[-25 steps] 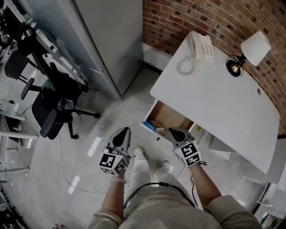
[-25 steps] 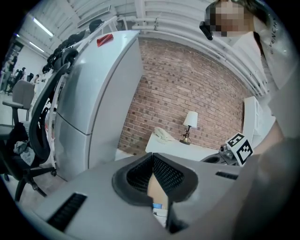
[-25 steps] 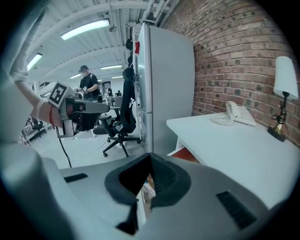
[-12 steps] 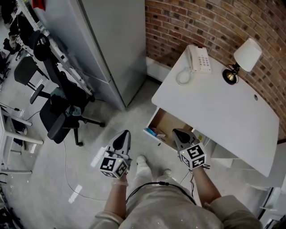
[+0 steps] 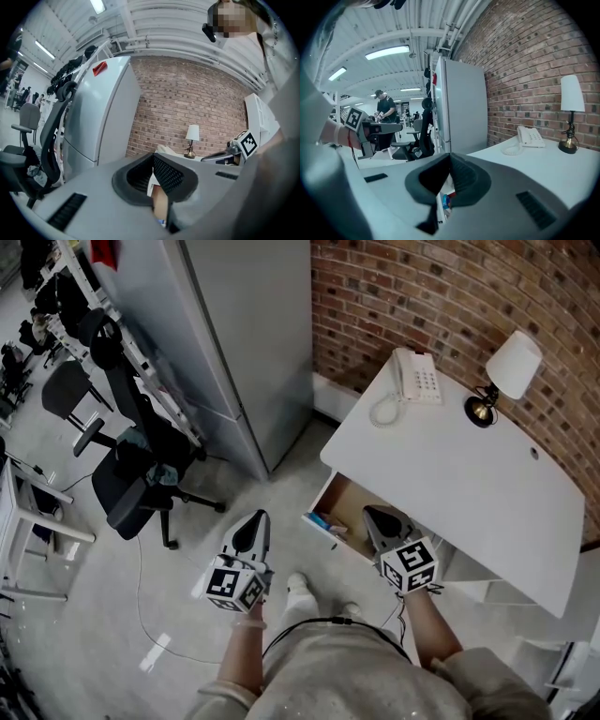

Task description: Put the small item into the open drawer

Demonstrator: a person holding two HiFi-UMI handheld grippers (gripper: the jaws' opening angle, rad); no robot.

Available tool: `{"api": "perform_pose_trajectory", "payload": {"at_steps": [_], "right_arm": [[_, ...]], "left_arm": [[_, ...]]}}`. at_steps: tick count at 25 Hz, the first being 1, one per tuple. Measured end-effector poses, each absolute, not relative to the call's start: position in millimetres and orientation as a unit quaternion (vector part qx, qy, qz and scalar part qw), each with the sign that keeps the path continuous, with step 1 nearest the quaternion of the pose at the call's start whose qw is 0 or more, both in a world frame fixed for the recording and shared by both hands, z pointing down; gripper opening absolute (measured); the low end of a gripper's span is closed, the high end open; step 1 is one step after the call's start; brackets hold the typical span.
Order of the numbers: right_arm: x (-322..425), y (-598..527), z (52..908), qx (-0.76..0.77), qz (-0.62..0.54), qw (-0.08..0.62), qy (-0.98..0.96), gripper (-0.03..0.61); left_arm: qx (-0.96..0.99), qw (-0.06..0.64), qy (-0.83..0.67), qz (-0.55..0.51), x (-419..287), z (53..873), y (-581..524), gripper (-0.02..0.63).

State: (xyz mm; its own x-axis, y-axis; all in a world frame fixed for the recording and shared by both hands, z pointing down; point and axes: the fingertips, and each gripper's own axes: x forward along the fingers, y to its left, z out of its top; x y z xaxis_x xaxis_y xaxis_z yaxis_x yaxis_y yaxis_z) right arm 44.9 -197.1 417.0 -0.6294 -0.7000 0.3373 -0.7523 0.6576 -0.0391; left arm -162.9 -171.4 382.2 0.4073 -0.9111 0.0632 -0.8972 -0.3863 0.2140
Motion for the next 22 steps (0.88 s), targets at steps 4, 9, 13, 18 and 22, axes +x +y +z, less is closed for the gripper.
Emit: {"api": "perform_pose_trajectory", "payload": {"at_steps": [4,9,13,18,22], "right_arm": [[43,-197,408,0.399,0.083,0.138,-0.903,0.005],[43,-197,402,0.396,0.084,0.126,-0.906,0.005],[42,-197,396,0.394,0.087,0.116,-0.908,0.005],[40,-198,394,0.389,0.091,0.105,-0.911,0.005],[39,-198,395,0.384,0.1,0.1,-0.912,0.005]], "left_arm": [[0.827,0.097,-0.552,-0.037,-167,374,-167,0.006],[0.821,0.082,-0.564,-0.037,-173,364,-163,0.006],[0.818,0.075,-0.569,-0.039,-178,357,-161,0.006],[0.814,0.073,-0.575,-0.038,-180,357,-159,0.006],[0.813,0.075,-0.577,-0.038,-181,357,-158,0.006]]}}
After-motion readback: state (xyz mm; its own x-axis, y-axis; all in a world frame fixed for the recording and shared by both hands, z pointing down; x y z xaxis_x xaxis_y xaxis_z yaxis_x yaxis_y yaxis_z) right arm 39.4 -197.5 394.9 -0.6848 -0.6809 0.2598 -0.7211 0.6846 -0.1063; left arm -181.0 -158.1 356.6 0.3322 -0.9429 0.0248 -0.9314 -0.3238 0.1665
